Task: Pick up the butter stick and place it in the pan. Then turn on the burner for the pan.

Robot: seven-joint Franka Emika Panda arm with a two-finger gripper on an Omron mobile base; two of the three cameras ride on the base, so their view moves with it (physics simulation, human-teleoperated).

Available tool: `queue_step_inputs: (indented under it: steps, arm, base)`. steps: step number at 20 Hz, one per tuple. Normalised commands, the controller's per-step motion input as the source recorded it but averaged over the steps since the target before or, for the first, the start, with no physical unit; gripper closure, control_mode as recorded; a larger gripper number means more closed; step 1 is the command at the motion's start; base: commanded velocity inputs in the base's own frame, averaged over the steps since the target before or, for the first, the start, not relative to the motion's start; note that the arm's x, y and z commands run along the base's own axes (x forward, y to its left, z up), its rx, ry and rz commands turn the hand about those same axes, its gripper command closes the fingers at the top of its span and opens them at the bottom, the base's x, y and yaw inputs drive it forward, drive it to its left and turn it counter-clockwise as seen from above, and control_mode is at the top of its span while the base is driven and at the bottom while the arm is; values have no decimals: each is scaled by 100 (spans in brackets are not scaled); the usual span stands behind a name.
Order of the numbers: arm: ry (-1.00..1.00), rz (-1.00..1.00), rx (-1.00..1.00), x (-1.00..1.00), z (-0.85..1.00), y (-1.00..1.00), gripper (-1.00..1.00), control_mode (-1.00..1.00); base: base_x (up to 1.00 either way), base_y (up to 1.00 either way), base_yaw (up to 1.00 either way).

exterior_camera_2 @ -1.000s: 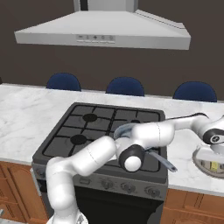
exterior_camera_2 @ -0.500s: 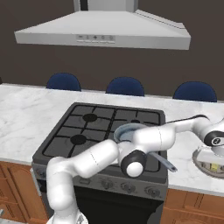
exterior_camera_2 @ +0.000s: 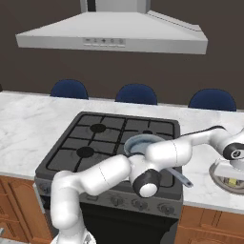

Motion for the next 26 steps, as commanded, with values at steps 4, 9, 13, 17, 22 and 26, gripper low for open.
queue_step_inputs:
  steps: [4,9,13,17,22,26]
  arm:
    - [0,0,0,0,0,0,100,-100]
    - [0,0,0,-1,18,0,100,-100]
    - [0,0,0,-7,50,2,100,-100]
    - [-1,0,0,-24,37,34,100,-100]
    - [0,2,0,-28,20,36,100,-100]
    - [0,3,-1,-12,4,29,100,-100]
  base:
    - [0,0,0]
    - [0,0,0]
    - [0,0,0]
    - [0,0,0]
    - [0,0,0]
    - [0,0,0]
